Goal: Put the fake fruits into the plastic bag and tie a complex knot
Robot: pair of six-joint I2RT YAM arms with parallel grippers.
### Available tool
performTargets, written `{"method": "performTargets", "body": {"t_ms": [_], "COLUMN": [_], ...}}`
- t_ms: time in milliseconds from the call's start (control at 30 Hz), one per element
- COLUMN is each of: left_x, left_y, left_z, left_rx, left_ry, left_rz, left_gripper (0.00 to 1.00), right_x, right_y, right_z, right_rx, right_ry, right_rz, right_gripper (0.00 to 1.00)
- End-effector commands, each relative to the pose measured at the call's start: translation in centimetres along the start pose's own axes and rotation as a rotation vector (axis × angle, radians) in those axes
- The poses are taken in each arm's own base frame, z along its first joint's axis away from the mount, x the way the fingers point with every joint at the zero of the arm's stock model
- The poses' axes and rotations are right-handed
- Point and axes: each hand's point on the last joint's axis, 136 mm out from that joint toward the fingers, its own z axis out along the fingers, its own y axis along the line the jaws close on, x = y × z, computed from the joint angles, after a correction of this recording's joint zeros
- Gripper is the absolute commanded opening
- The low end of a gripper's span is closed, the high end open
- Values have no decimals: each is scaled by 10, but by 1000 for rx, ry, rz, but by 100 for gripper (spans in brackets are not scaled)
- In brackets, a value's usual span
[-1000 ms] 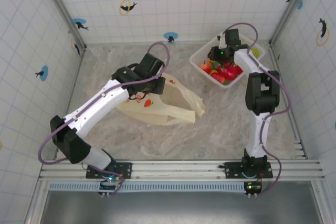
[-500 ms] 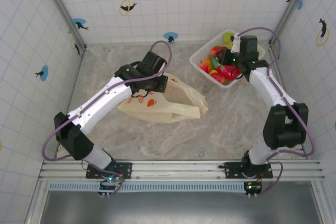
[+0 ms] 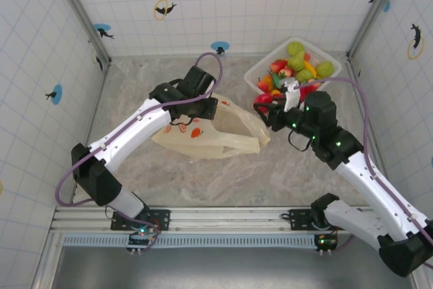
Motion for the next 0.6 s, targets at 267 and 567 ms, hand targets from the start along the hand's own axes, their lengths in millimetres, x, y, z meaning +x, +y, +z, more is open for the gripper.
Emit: {"method": "performTargets", "body": {"t_ms": [267,567], "left_x": [-11,-11], "left_y": [-16,-26], "left_z": [-18,-31], "left_rx": [100,169], "left_ry": [-34,-45], "left_rz": [-20,-47], "left_gripper": [0,0], "right_x": [40,94], "right_y": [37,34], "right_z": [57,94], "right_rx": [1,40], "right_ry": [-14,89], "right_rz": [-56,-78], "right_gripper": [41,41]}}
